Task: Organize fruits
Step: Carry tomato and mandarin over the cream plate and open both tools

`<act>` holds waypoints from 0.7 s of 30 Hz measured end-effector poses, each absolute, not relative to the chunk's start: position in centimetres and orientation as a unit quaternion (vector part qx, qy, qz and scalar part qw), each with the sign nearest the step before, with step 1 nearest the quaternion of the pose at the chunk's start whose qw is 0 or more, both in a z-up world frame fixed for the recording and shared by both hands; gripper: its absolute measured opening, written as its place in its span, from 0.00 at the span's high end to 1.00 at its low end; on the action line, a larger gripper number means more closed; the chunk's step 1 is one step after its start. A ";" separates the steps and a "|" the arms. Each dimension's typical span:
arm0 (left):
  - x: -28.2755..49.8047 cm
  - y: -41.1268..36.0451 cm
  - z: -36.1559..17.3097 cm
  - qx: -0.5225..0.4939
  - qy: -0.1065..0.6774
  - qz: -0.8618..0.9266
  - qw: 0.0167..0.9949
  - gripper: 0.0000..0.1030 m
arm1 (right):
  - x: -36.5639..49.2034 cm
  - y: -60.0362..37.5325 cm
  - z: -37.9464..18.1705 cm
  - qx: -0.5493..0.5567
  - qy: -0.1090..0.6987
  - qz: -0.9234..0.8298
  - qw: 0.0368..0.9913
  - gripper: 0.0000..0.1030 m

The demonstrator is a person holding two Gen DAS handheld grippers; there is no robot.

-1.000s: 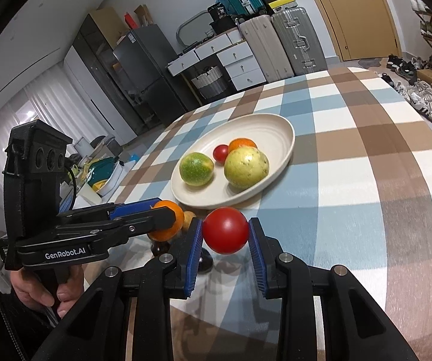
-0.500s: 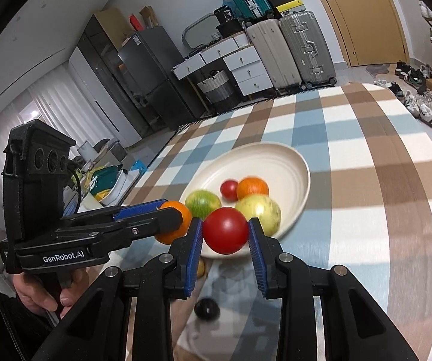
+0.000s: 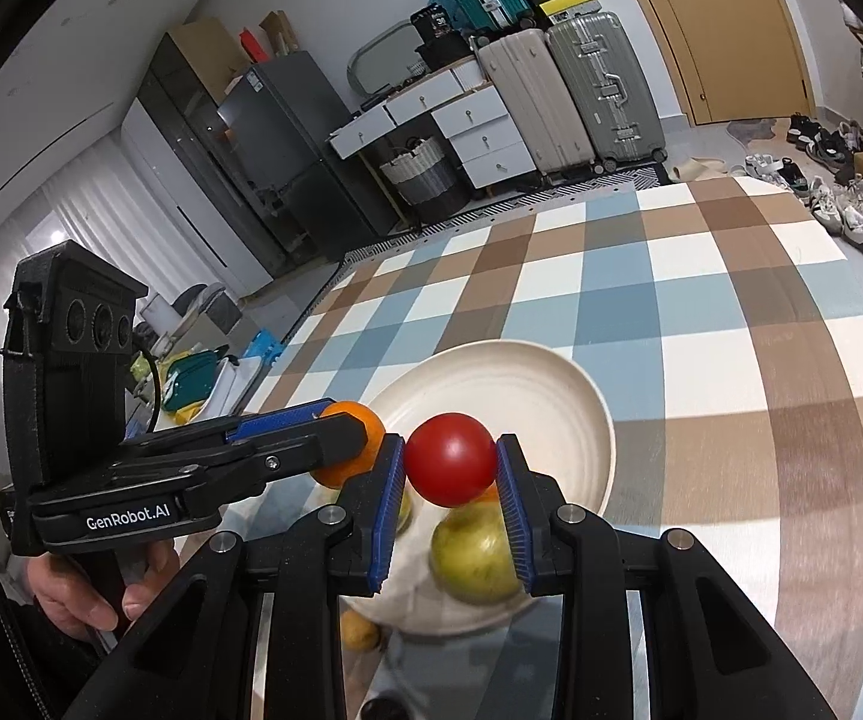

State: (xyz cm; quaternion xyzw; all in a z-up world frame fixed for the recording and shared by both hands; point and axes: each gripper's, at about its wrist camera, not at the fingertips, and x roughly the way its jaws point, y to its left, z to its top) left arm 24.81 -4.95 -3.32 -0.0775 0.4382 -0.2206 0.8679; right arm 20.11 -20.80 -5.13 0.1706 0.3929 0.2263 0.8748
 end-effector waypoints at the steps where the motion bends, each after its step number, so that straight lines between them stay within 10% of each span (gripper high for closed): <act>1: 25.2 -5.0 -3.4 -0.077 0.440 -0.222 0.867 0.66 | 20.5 -20.8 -5.2 0.169 0.394 0.222 0.875 0.70; 21: 30.1 -6.7 -6.2 -0.052 0.462 -0.217 0.858 0.66 | 24.6 -21.1 -7.5 0.162 0.427 0.199 0.867 0.70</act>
